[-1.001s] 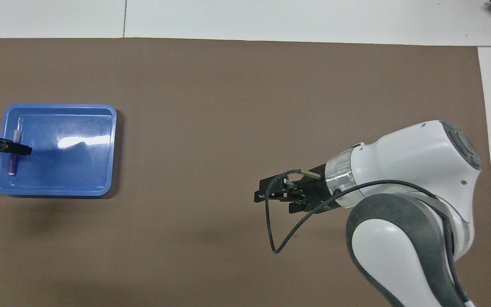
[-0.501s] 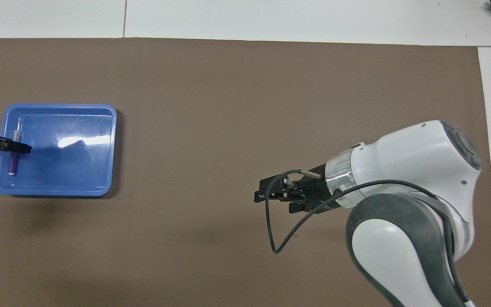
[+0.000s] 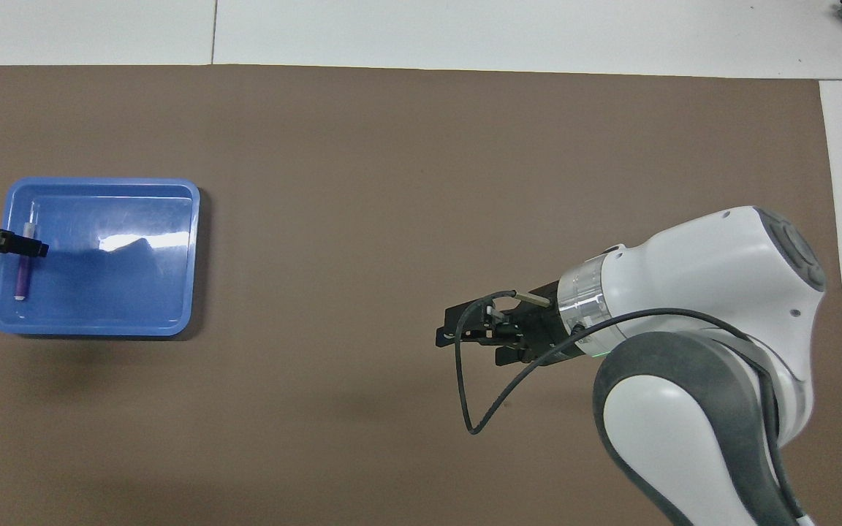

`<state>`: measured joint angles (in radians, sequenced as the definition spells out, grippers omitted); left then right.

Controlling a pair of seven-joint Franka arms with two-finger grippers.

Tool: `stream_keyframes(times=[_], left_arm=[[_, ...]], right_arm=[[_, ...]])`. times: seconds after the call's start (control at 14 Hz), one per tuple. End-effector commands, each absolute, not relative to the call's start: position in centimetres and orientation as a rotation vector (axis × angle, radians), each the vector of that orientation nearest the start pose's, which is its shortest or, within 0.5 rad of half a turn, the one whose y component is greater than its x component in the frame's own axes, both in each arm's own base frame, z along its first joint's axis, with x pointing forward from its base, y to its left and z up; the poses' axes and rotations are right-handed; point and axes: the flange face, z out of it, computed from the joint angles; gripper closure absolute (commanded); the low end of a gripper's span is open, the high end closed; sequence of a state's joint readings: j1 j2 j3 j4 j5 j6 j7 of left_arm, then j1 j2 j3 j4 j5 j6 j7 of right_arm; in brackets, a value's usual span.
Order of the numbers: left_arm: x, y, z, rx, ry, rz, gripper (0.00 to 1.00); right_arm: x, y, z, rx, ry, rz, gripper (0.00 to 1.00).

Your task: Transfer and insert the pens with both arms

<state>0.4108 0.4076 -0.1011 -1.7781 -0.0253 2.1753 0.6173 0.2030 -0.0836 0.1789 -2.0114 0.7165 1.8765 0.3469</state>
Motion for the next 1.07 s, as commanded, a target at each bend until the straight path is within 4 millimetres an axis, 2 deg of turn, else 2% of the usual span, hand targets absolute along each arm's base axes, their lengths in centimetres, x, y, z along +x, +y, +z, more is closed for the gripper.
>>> stream_keyframes(times=[0.0,0.21,0.43,0.79,0.86,1.0], left_arm=[[62.1,20.0,32.4,-3.169,0.435,-0.029,0.0],[62.1,20.0,31.9,-3.16,0.432,-0.057,0.0],[61.3,19.7,30.2,-3.148,0.408,-0.097,0.0],[61.3,19.7,30.6,-3.164,0.41,-0.055,0.0],[61.5,19.8,31.1,-3.176,0.4,-0.057,0.0],[61.5,19.4,30.8,-3.201,0.336,-0.068,0.0]], right_arm=[[47.4,24.5,50.9,-2.486,0.266,0.34,0.0],[47.4,24.7,50.8,-2.487,0.264,0.34,0.0],[47.5,24.6,50.8,-2.486,0.266,0.339,0.0],[47.2,25.3,50.9,-2.488,0.254,0.331,0.0],[47.2,25.3,50.9,-2.488,0.254,0.331,0.0],[47.2,25.3,50.9,-2.488,0.254,0.329,0.0]])
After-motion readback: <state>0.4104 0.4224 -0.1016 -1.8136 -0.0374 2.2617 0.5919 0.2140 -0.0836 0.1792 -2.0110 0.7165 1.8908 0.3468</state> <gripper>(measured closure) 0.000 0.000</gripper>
